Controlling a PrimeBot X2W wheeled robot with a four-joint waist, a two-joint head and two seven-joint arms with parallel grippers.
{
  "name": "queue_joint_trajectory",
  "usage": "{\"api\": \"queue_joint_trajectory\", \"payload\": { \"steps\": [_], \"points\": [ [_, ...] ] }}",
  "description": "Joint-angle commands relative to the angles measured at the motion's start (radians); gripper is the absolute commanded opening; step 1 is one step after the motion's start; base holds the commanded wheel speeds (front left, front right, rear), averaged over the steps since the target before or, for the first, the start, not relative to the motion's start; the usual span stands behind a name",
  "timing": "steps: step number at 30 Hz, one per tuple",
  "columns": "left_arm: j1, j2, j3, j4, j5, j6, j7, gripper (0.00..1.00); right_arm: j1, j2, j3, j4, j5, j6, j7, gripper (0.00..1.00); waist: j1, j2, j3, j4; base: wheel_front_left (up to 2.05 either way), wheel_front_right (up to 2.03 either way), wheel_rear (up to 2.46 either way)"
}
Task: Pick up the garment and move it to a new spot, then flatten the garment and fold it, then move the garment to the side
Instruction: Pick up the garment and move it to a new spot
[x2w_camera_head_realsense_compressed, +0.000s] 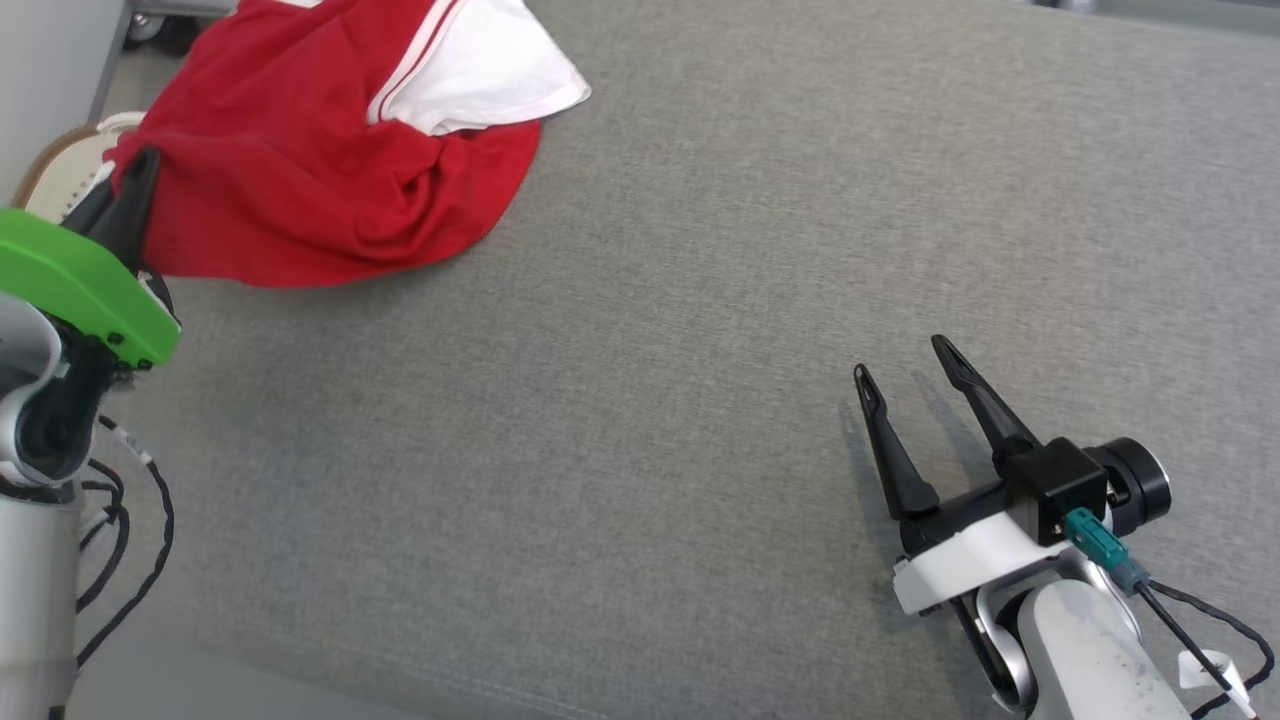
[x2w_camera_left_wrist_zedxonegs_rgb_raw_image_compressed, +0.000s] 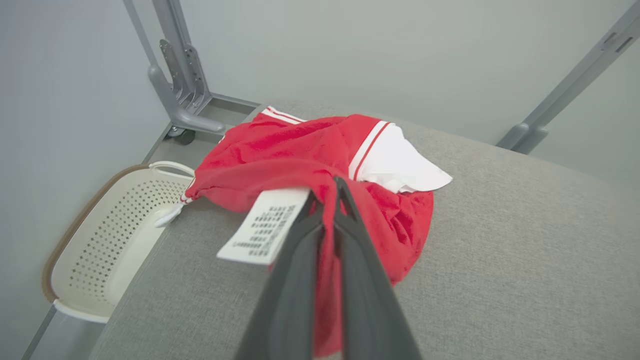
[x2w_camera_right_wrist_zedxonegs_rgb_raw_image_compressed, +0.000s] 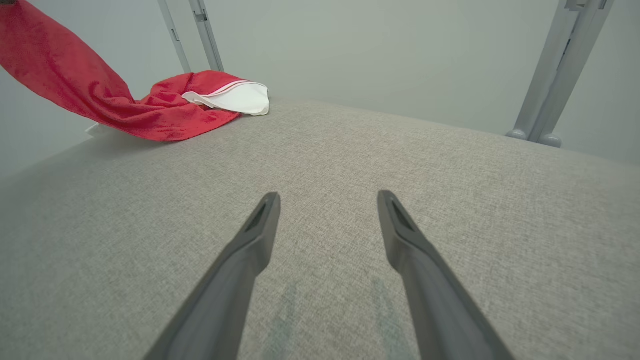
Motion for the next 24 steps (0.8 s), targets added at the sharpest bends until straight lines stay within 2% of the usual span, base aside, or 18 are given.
{"api": "queue_joint_trajectory", "payload": {
  "steps": [1, 3, 7, 12, 17, 24],
  "points": [
    [0.012, 0.011, 0.001, -0.048, -0.015, 0.008, 0.024, 0.0, -0.009, 0.002, 0.0, 0.001, 0.01, -0.001, -0.002, 1.0, -0.0001, 0.0022, -0.04, -0.066, 0.0, 0.0, 0.0],
    [0.013, 0.04, 0.004, -0.174, -0.02, 0.028, 0.089, 0.0, -0.019, 0.016, 0.006, 0.001, 0.019, -0.001, -0.003, 1.0, -0.0001, 0.0022, -0.047, -0.106, 0.0, 0.0, 0.0],
    [-0.008, 0.064, 0.005, -0.395, -0.08, 0.076, 0.236, 0.0, -0.023, 0.031, 0.01, 0.005, 0.044, -0.001, -0.003, 1.0, -0.0001, 0.0022, -0.062, -0.196, 0.0, 0.0, 0.0],
    [-0.1, 0.044, -0.031, -0.58, -0.14, 0.141, 0.386, 0.0, -0.003, 0.036, 0.018, 0.008, 0.11, -0.001, -0.003, 1.0, -0.0001, 0.0022, -0.082, -0.298, 0.0, 0.0, 0.0],
    [-0.236, -0.026, -0.101, -0.617, -0.178, 0.2, 0.482, 0.0, 0.015, 0.037, 0.019, 0.01, 0.155, -0.001, -0.003, 1.0, -0.0001, 0.0022, -0.108, -0.387, 0.0, 0.0, 0.0],
    [-0.351, -0.178, -0.224, -0.591, -0.219, 0.278, 0.564, 0.0, 0.035, 0.036, 0.013, 0.007, 0.192, -0.001, -0.003, 1.0, -0.0001, 0.0022, -0.145, -0.501, 0.0, 0.0, 0.0]
  ]
}}
